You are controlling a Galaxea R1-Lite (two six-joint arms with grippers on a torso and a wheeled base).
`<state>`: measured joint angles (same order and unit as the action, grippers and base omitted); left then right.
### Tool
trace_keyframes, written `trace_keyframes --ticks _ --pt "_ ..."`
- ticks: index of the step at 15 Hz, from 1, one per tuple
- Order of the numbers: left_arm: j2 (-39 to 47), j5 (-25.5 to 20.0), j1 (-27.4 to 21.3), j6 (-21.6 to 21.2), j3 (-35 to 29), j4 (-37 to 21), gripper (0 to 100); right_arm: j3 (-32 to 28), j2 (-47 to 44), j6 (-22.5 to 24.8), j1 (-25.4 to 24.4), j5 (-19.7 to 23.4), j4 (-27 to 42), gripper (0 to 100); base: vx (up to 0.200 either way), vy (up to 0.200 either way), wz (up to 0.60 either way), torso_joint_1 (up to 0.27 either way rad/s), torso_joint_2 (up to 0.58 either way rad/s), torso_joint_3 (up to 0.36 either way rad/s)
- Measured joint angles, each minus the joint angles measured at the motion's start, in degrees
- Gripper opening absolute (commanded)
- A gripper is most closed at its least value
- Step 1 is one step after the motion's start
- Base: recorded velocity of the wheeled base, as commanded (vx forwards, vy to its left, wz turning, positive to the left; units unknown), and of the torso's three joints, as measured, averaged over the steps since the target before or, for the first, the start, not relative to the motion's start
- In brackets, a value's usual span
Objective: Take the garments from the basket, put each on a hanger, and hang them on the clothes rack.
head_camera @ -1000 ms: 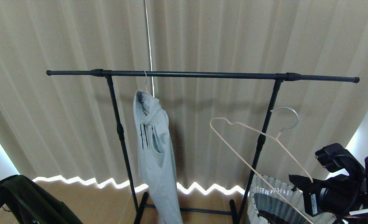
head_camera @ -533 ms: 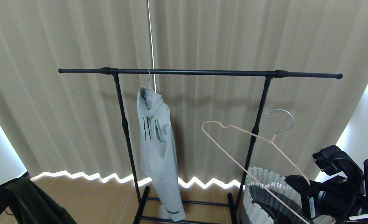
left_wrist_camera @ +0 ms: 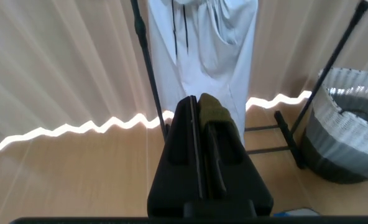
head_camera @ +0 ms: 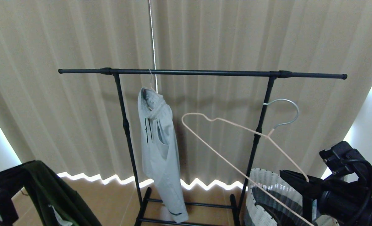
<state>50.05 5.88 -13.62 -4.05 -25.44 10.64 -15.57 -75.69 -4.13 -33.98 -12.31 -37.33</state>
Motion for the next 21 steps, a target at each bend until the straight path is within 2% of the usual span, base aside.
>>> trace_keyframes --ticks 4,6,8,11,15,21 --pt "13.78 8.3 -0.73 3.94 -14.17 -0.24 0 -4.63 -1.49 -0.1 -4.06 1.51 1.07 0 0.0 0.0 0.0 0.0 0.0 0.0" --pt "20.24 10.46 -2.54 7.79 -19.81 -0.27 0 -7.75 -3.88 -2.79 -7.86 1.61 1.23 0 0.0 0.0 0.0 0.0 0.0 0.0" --pt "26.45 15.65 -4.84 9.96 -24.05 -0.11 0 -10.95 -6.63 -7.85 -12.68 1.54 1.32 0 0.0 0.0 0.0 0.0 0.0 0.0" --pt "32.99 20.75 -6.72 10.58 -27.7 0.22 0 -13.67 -9.45 -10.23 -16.52 1.51 1.37 0 0.0 0.0 0.0 0.0 0.0 0.0" --pt "38.03 21.91 -9.36 10.72 -31.61 0.28 0 -18.05 -11.91 -10.53 -17.98 1.51 4.77 0 0.0 0.0 0.0 0.0 0.0 0.0" --pt "39.02 23.69 -11.26 10.62 -32.18 0.24 0 -22.8 -15.7 -11.14 -17.4 1.32 5.77 0 0.0 0.0 0.0 0.0 0.0 0.0"
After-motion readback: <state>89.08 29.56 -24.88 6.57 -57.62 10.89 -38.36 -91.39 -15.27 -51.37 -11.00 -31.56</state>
